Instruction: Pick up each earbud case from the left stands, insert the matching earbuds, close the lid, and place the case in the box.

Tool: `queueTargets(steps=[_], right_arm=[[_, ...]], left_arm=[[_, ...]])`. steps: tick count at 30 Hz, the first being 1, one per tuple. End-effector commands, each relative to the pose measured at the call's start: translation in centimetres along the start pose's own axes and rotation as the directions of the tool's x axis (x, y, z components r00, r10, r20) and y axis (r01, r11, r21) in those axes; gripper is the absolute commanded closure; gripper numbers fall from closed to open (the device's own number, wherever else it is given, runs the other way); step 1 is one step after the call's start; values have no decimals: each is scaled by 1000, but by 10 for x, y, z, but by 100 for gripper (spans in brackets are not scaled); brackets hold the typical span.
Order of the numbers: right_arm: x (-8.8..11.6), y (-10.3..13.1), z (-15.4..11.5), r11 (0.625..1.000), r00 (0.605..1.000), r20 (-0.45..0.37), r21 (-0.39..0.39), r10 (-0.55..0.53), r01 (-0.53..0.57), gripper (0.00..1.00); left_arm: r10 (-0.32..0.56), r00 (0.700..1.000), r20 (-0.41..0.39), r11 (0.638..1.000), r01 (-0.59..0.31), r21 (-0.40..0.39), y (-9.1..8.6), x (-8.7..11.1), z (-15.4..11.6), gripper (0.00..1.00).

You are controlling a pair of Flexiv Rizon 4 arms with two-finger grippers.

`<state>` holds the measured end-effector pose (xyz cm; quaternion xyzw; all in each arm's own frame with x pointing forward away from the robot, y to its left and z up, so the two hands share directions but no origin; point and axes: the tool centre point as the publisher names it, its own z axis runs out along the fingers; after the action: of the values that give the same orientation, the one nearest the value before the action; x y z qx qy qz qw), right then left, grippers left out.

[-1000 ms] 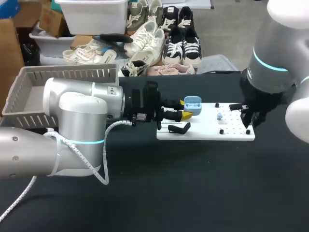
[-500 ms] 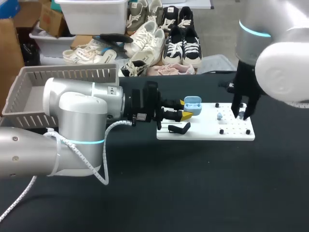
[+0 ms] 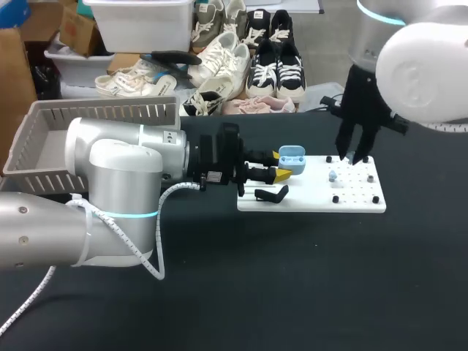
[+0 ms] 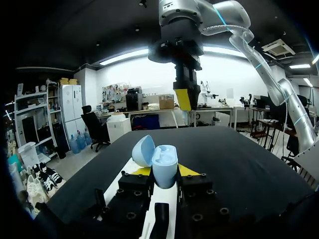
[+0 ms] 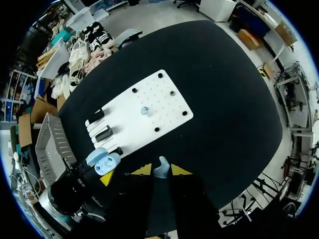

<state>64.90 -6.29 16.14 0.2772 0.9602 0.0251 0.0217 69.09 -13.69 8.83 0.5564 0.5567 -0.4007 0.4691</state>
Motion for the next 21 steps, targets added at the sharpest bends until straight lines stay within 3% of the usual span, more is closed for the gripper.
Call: queueTargets(steps=[1, 11, 21], right_arm=[[7, 16, -6, 999, 1000, 16, 43, -17, 16, 100], [15, 46, -7, 987, 990, 56, 106, -130, 123, 100], [15, 61, -1, 971, 976, 67, 133, -207, 197, 100]], left_arm=[[1, 1000, 1, 1000, -1, -7, -2, 0, 0, 100], [1, 1000, 1, 1000, -1, -7, -2, 0, 0, 100], [1, 1000, 1, 1000, -1, -7, -2, 0, 0, 100]])
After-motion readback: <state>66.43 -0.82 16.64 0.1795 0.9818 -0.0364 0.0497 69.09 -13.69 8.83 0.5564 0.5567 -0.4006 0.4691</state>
